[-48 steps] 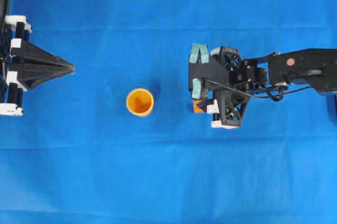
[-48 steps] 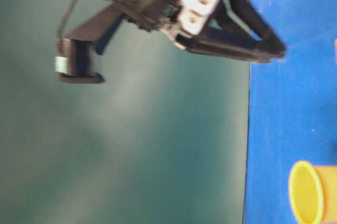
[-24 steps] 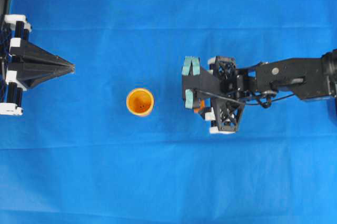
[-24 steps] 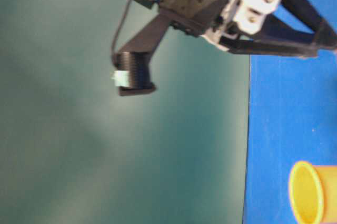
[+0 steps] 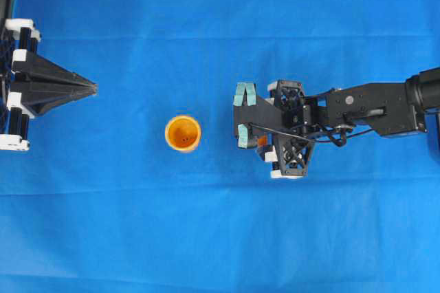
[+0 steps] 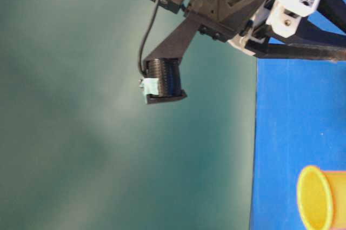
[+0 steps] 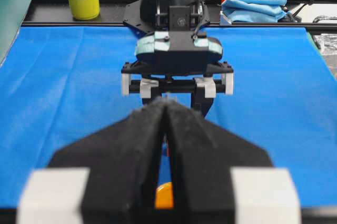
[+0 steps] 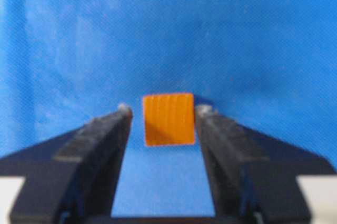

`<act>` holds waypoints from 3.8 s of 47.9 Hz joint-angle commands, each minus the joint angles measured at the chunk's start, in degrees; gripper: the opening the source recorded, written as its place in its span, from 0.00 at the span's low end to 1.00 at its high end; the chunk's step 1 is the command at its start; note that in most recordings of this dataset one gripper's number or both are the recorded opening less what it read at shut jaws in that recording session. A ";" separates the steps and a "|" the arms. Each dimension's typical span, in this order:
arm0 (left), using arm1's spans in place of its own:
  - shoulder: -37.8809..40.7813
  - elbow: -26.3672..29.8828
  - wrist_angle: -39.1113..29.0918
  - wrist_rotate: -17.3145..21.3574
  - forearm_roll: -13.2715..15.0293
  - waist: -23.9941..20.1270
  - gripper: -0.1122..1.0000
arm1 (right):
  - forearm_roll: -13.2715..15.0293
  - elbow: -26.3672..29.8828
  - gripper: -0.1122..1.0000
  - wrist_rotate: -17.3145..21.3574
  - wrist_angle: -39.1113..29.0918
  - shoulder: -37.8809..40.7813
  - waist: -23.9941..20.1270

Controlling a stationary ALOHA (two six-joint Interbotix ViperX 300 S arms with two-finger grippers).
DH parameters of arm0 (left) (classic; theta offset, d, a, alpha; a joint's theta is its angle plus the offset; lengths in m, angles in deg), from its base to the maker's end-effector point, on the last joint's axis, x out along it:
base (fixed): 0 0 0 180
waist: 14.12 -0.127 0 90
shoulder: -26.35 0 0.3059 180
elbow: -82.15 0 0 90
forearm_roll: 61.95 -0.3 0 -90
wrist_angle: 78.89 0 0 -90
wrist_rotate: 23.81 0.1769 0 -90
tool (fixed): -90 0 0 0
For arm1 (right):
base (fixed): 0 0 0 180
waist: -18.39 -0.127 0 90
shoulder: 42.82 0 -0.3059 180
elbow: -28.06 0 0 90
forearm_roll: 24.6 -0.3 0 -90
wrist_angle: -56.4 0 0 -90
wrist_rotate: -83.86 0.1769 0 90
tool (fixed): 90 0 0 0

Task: Move the block forward with right arm.
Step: 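Lower the right gripper and close it on the orange cube, then lift the cube and carry it right and toward the front edge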

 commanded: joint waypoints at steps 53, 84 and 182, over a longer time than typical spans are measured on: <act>0.26 1.85 -0.09 0.18 -0.18 -0.09 0.11 | 0.00 3.69 0.46 0.09 -11.43 -10.81 -1.32; 0.26 1.93 -0.09 0.18 -0.18 -0.09 0.11 | -0.09 11.34 0.46 0.88 -27.69 -21.71 -3.25; 0.26 1.93 -0.09 -0.18 -0.18 -0.09 0.11 | -0.97 20.74 0.46 5.19 -22.24 -20.30 -33.49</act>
